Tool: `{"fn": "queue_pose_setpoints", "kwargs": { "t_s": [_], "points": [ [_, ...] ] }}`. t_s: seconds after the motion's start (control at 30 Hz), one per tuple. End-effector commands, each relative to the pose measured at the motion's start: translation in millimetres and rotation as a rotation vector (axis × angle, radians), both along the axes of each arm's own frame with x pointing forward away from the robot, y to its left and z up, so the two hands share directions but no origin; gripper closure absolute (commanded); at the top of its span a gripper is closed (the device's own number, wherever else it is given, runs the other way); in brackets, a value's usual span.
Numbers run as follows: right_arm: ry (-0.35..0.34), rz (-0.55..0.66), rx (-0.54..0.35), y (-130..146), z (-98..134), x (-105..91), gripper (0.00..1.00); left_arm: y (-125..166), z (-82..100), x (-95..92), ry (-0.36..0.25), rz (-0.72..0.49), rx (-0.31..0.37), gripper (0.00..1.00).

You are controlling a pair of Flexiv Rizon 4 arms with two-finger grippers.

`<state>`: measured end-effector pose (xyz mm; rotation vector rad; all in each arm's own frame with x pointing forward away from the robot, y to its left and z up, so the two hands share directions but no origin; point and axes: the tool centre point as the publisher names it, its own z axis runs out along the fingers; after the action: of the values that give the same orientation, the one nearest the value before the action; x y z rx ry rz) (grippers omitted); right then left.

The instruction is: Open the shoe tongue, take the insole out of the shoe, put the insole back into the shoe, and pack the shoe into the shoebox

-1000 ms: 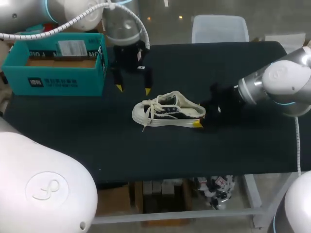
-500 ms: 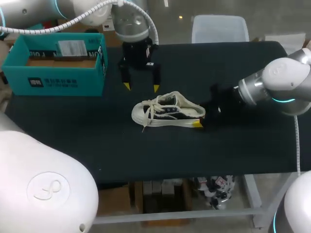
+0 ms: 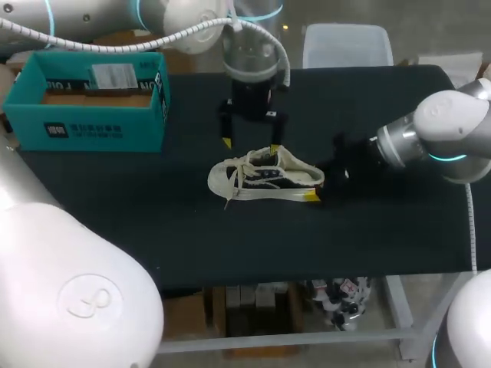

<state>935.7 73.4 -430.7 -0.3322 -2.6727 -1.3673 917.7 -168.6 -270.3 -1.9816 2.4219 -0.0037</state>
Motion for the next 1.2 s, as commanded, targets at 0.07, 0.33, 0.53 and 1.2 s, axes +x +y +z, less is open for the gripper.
{"fn": "queue_pose_setpoints", "kwargs": {
  "t_s": [0.07,0.33,0.53,1.2],
  "points": [
    [0.003,0.003,0.003,2,-12,0.4,1.00,-20,-8.5,9.7,0.012,0.006,0.101,0.00],
    [0.003,0.003,0.003,2,-12,0.4,1.00,-36,-20.8,22.3,0.040,0.016,0.164,0.00],
    [0.003,0.003,0.003,2,-12,0.4,1.00,-36,-29.2,25.1,0.063,0.039,0.176,0.13],
    [0.003,0.003,0.003,2,-12,0.4,1.00,-43,-50.3,18.0,0.110,0.057,0.245,0.61]
  ]
}}
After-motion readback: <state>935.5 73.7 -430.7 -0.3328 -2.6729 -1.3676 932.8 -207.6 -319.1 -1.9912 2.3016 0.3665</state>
